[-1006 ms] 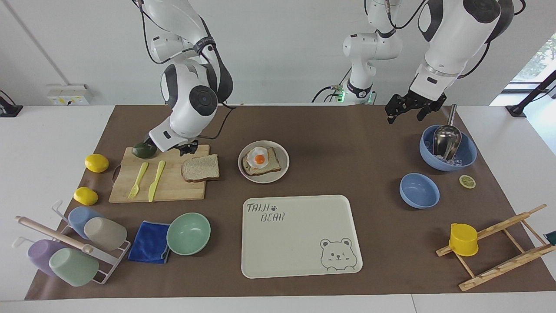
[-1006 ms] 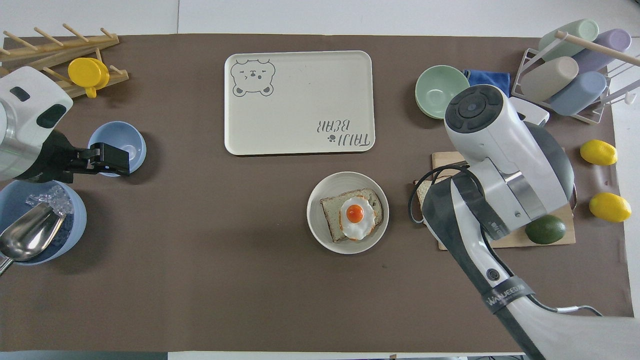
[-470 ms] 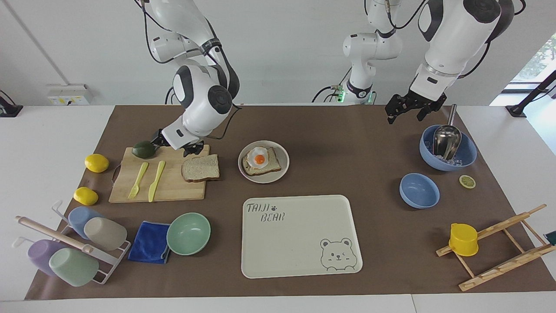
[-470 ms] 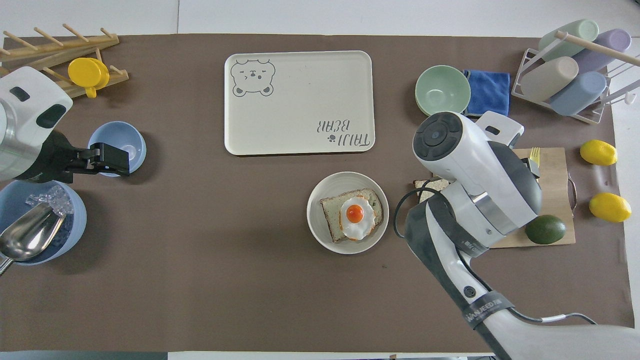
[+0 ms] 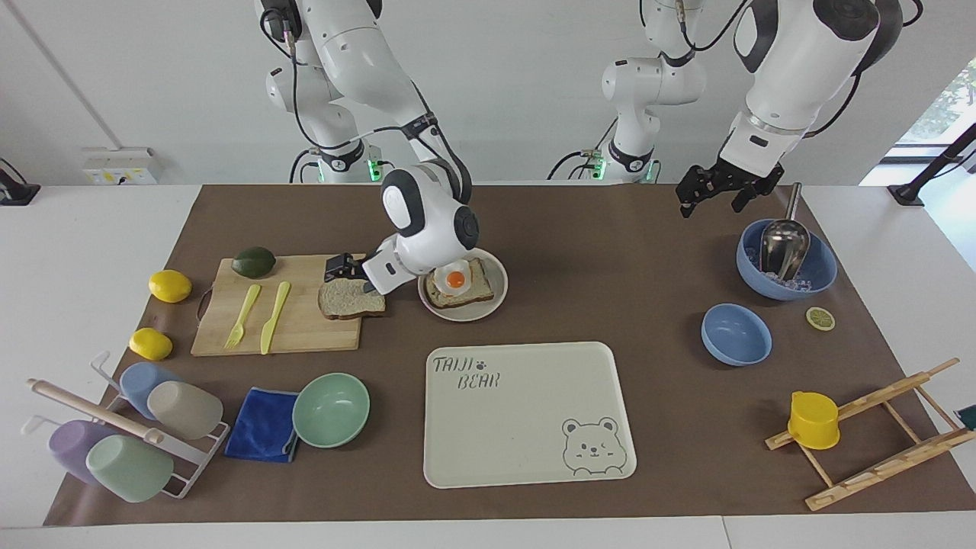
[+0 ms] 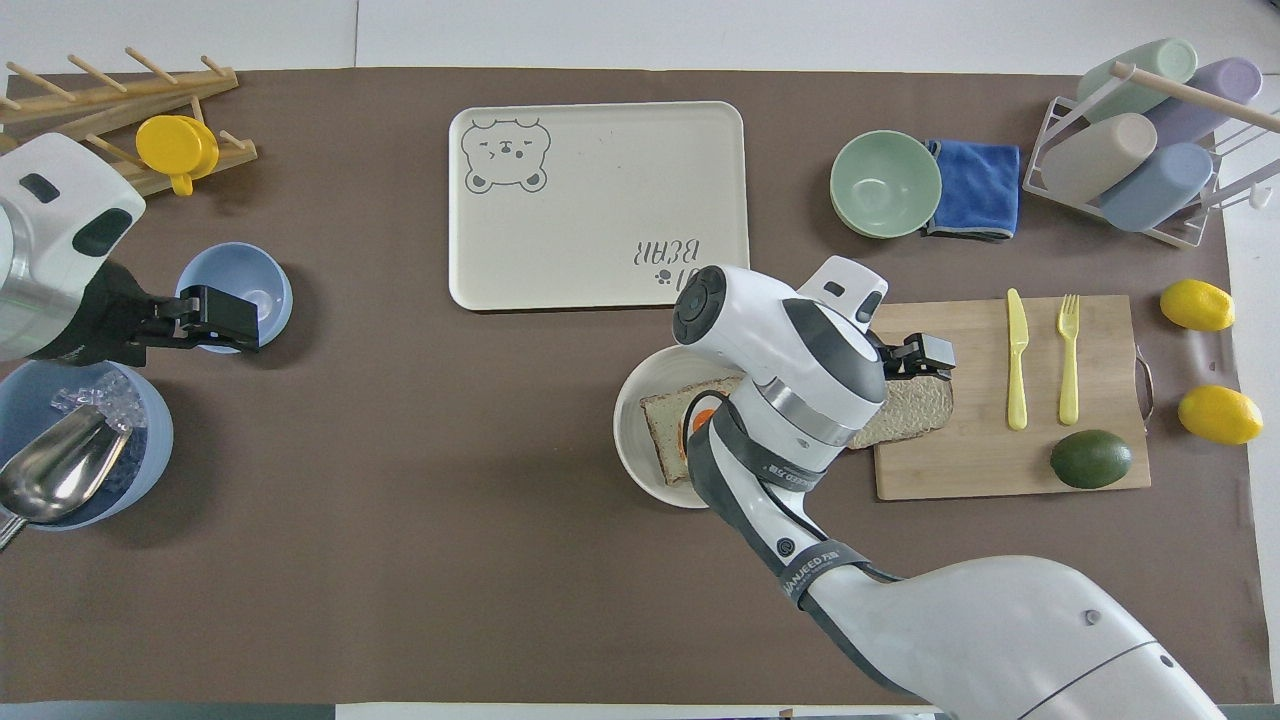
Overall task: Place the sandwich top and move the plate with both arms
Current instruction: 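Grasp the bread slice with the right gripper and lift it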
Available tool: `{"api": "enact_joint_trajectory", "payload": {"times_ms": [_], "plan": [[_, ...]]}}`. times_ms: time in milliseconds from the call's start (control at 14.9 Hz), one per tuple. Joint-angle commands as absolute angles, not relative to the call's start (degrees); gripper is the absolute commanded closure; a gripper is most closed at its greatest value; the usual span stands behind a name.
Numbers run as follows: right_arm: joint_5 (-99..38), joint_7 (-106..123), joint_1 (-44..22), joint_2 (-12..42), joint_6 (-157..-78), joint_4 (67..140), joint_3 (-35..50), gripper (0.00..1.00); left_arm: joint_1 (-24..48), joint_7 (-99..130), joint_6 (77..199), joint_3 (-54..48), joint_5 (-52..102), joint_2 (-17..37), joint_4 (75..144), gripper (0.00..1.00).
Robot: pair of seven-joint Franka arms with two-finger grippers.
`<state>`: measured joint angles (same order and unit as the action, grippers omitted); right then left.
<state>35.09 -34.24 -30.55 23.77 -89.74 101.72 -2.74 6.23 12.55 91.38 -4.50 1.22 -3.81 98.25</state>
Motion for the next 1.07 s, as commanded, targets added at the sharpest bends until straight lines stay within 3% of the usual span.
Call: {"api": "enact_joint_trajectory", "payload": {"times_ms": [0, 470, 805, 1006], "plan": [[33.9, -33.8, -31.7, 27.7, -85.1, 92.0, -2.6, 0.00, 5.7, 13.0, 91.8, -4.8, 1.3, -4.7, 99.0, 0.00], [25.8, -36.9, -33.7, 28.0, -89.0, 92.4, -2.6, 0.00, 5.7, 13.1, 91.8, -4.7, 1.3, -4.7, 99.0, 0.00], [23.5, -40.3, -33.1, 26.3, -96.5, 100.6, -2.6, 0.00, 5.7, 13.1, 91.8, -4.7, 1.3, -4.7, 99.0, 0.00], [24.3, -39.8, -32.0, 25.3, -96.5, 103.4, -2.8, 0.00, 5.7, 13.0, 91.8, -4.7, 1.3, -4.7, 99.1, 0.00]]}}
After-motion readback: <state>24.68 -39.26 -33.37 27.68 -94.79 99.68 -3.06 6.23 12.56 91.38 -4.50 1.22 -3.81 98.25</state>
